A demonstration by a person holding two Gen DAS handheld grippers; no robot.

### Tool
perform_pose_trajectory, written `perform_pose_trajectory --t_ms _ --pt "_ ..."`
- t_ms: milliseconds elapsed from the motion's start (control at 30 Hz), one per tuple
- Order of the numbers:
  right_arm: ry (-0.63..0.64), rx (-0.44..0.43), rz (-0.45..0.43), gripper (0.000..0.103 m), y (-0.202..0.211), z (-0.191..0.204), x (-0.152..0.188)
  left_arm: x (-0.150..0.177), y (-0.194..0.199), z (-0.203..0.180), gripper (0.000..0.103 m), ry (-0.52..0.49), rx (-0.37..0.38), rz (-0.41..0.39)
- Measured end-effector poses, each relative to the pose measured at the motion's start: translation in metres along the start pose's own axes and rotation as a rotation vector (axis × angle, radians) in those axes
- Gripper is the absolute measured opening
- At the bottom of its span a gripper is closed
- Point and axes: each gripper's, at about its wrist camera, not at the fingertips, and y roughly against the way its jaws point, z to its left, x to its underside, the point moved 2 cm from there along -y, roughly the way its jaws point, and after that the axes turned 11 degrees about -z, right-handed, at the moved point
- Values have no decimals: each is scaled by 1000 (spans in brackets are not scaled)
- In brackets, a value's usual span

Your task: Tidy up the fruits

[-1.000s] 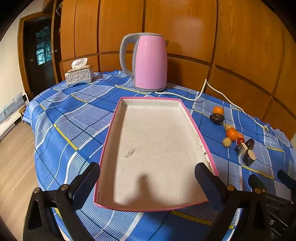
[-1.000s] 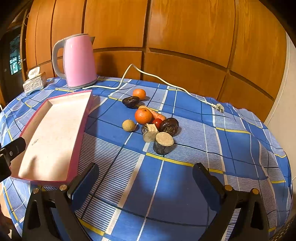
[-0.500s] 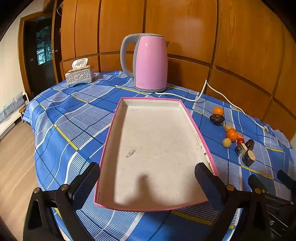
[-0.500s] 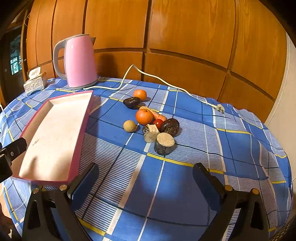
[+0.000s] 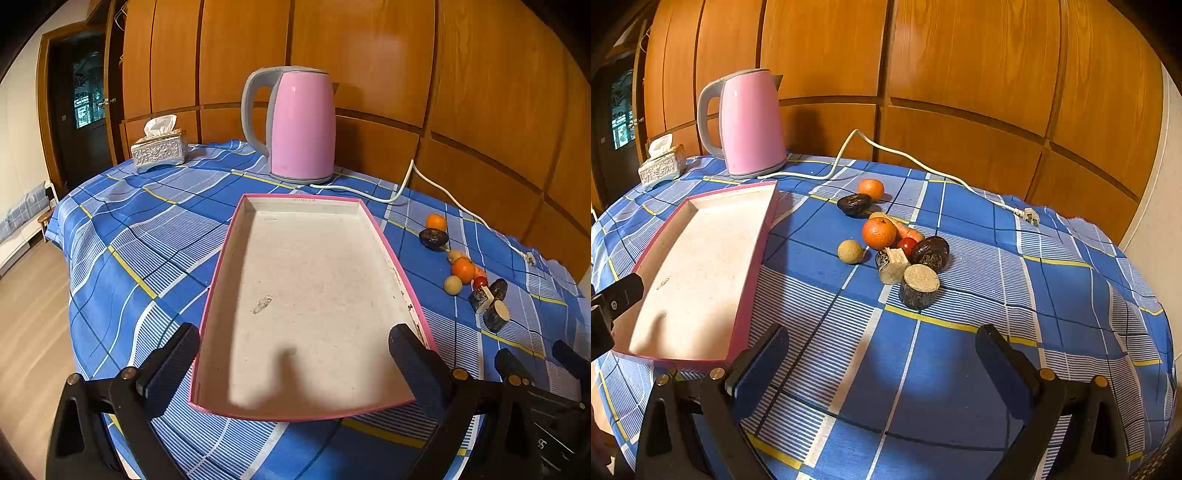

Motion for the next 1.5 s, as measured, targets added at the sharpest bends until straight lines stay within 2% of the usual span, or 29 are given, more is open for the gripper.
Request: perform_pose_trajectory --t_ms 567,933,1000,1133,1267,1400,1500 --pt "-16 7 8 103 -2 -6 2 1 -1 1 103 2 4 4" --pt "-63 54 14 103 -6 -25 3 2 -1 0 103 4 6 7" --pt "-81 82 10 103 -7 -35 3 2 -1 0 103 6 10 7" --pt "-143 212 9 103 -9 -74 2 1 -2 -1 103 17 46 7" --pt "-258 417 69 103 -18 -131 14 0 -1 -1 103 74 159 3" --pt "-373 551 139 103 -29 -182 39 -5 -2 -9 103 30 161 -8" --pt "-427 583 181 103 -32 -201 56 -3 -6 -14 103 23 179 17"
